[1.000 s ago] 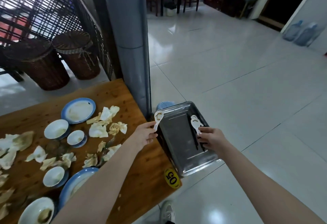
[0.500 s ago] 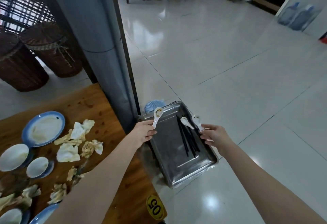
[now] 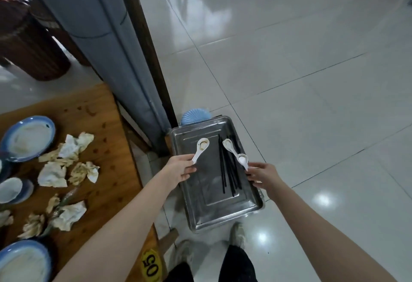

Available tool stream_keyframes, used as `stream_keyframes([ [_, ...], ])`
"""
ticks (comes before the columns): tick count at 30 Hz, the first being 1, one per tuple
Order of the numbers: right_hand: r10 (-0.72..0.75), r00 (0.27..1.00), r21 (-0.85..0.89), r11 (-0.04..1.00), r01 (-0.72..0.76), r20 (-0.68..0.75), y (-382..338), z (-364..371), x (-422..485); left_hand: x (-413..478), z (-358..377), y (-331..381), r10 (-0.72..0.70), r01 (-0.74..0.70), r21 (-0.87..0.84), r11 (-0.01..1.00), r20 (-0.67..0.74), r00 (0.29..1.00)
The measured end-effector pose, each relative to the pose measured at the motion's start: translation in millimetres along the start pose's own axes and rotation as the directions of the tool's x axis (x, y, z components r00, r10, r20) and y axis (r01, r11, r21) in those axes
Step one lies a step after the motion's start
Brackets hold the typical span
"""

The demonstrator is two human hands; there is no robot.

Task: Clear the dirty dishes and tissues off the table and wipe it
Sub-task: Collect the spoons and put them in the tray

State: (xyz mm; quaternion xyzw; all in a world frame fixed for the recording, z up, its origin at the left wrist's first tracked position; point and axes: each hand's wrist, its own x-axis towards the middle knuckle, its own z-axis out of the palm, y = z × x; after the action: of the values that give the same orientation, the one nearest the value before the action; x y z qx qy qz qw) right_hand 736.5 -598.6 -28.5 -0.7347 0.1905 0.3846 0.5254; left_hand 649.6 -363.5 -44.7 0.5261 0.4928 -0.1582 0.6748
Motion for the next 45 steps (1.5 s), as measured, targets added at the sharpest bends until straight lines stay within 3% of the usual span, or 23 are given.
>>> stream_keyframes([
  [5,0.054,0.997,-0.063,0.997,-0.050,0.060,7.9,-18.5,46.5,25.0,40.1,-23.1,-0.084,0.080,-0.059,0.995,-0.067,0.994],
  [12,0.129,0.987,-0.124,0.985,-0.118,0.090,40.1,-30.0,117.4,69.5,91.1,-62.2,-0.190,0.184,-0.134,0.974,-0.030,0.981],
  [23,0.130,0.991,-0.113,0.986,-0.126,0.034,92.2,-20.1,218.1,152.0,116.1,-109.8,-0.255,0.241,-0.152,0.959,-0.081,0.964],
  [39,0.206,0.979,-0.022,0.978,-0.206,0.007,135.7,-71.7,217.7,192.3,188.6,-141.9,-0.187,0.194,-0.128,0.973,0.067,0.980],
  [45,0.202,0.979,-0.038,0.979,-0.202,0.018,141.2,-75.0,218.6,201.0,193.7,-153.7,-0.190,0.194,-0.032,0.980,0.109,0.976],
])
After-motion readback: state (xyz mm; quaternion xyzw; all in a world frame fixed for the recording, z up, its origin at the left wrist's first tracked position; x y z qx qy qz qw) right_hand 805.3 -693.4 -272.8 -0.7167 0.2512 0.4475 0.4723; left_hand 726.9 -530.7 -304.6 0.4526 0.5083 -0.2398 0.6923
